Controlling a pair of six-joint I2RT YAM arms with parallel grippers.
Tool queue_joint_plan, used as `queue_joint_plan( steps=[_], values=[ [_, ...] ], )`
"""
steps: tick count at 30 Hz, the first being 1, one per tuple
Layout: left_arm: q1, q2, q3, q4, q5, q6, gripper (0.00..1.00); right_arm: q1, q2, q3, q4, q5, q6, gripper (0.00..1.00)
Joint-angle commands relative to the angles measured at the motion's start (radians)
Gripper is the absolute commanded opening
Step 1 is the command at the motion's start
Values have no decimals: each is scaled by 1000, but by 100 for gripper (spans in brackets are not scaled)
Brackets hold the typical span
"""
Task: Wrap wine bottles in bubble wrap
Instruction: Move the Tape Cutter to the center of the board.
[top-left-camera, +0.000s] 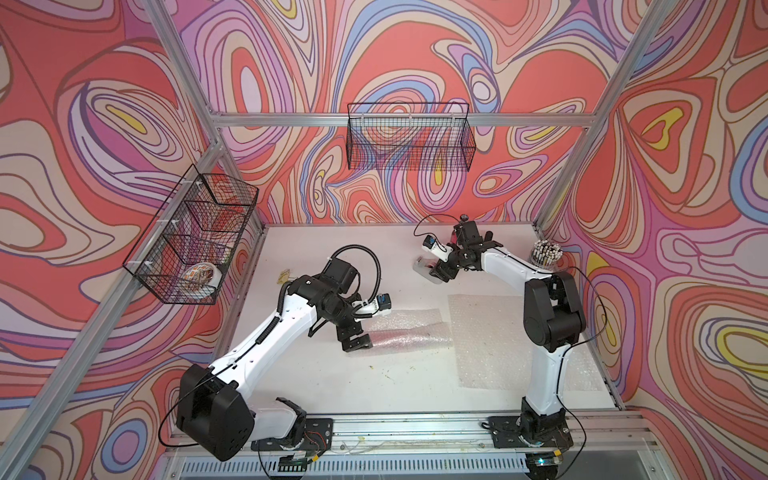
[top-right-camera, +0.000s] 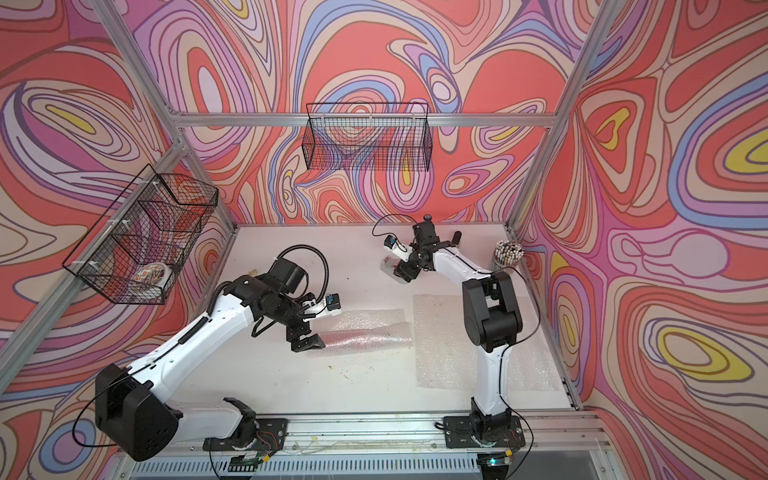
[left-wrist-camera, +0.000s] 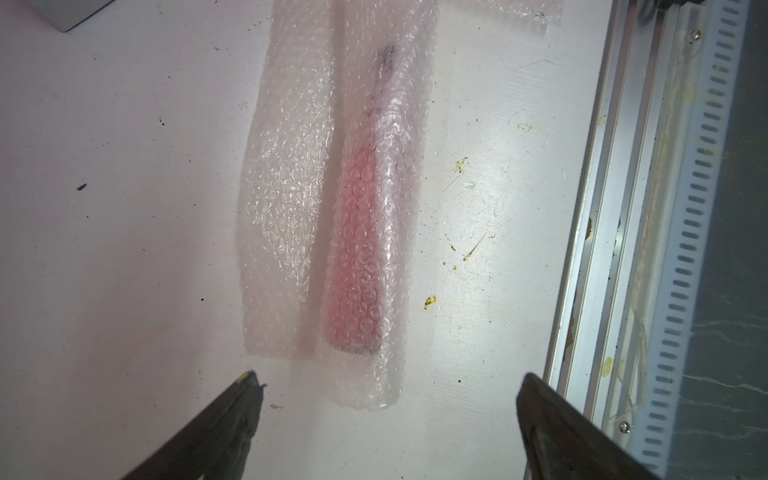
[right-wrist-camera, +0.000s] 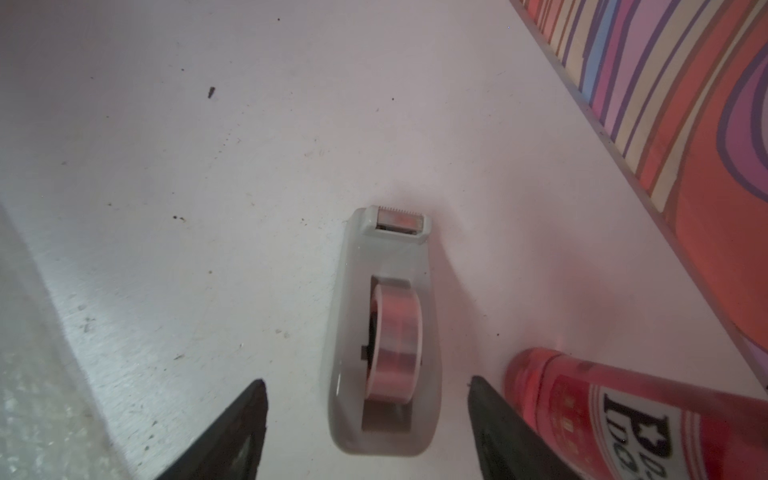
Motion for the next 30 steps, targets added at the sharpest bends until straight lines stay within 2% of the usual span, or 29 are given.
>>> queue_joint_plan(
  steps=[1,9,11,14,20,24,25,28,30],
  values=[
    [8,12,29,-48,1,23,97,-12,68,50,-65,-7,-23,77],
    [7,34,40,-51,6,25,97,-15,133,105,-97,9,-35,76],
    [7,44,48,-59,6,26,96,-15,162,138,-142,4,-49,72],
    [8,51,52,-65,1,31,96,-15,188,171,-189,-22,-81,61],
    [8,54,50,-68,-9,36,96,-14,194,195,-246,-132,-183,47],
    [7,59,49,-70,-17,38,96,-5,193,187,-270,-154,-276,46],
    [7,59,49,-70,-15,38,96,-5,192,184,-285,-186,-334,43],
    [9,67,50,-71,-20,43,96,-1,158,132,-230,-264,-391,41],
    [10,75,53,-70,-25,45,96,16,146,101,-204,-246,-446,41]
  ],
)
